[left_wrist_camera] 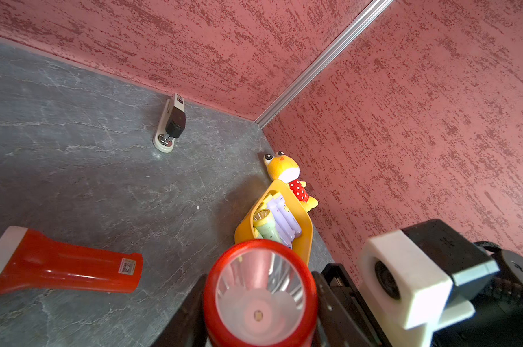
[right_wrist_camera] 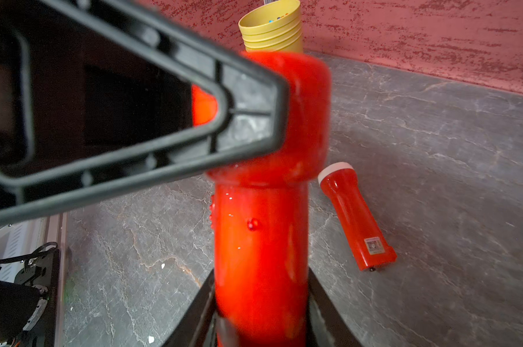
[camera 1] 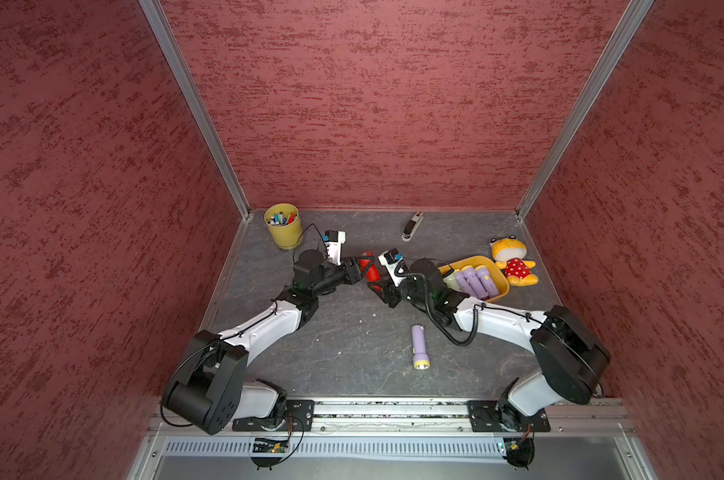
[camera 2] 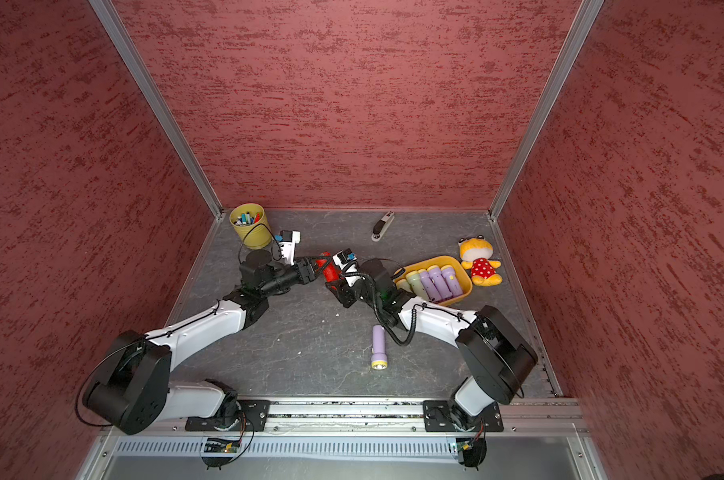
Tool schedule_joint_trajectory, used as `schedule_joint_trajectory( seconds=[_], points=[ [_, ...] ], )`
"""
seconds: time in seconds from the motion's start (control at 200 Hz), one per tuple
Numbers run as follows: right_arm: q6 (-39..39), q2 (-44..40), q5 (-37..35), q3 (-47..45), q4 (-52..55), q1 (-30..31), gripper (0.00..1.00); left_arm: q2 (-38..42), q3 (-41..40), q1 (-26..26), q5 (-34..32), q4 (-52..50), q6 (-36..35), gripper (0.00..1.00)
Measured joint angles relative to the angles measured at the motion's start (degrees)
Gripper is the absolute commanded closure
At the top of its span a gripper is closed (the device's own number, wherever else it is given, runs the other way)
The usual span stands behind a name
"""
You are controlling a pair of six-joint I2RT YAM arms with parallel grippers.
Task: Put the flashlights into the storage boxes
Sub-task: Pick up the flashlight from the center of the board.
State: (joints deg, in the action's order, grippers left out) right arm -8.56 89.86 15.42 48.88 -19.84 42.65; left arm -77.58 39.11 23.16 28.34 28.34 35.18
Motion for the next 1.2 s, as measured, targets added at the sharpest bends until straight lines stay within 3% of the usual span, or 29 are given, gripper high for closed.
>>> schedule_joint_trajectory(
  seconds=[0.1, 0.22, 0.361, 0.546, 0.782, 0.952, 1.042, 1.197],
  points=[
    [0.0, 0.0, 0.0, 0.0, 0.0, 0.0, 0.62, 0.0, 0.0, 0.0, 0.0, -0.2, -0.2, 0.55],
    [0.0, 0.0, 0.0, 0.0, 0.2, 0.0, 0.49, 0.0, 0.0, 0.2, -0.1, -0.4, -0.7, 0.55],
    [-0.4, 0.2, 1.0, 1.2, 0.4, 0.0, 0.47, 0.0, 0.0, 0.7, 0.0, -1.4, -1.6, 0.55],
    [-0.7, 1.1, 1.5, 3.7, 0.6, -0.2, 0.49, 0.0, 0.6, 1.1, 0.1, -3.4, -2.7, 0.55],
    [-0.7, 1.3, 1.9, 3.9, 0.9, -0.8, 0.63, 0.0, 0.9, 1.4, 0.5, -4.3, -3.4, 0.54],
    [-0.4, 1.3, 2.0, 3.9, 1.4, -0.9, 0.67, 0.0, 0.9, 1.4, 0.6, -4.4, -3.7, 0.47],
    [0.0, 1.2, 1.9, 3.9, 2.2, -1.1, 0.67, 0.0, 1.0, 1.5, 0.6, -4.6, -4.0, 0.34],
    [1.6, 0.7, 1.3, 3.9, 6.0, -1.7, 0.67, 0.0, 1.9, 1.7, 0.1, -5.3, -3.9, 0.21]
  ],
)
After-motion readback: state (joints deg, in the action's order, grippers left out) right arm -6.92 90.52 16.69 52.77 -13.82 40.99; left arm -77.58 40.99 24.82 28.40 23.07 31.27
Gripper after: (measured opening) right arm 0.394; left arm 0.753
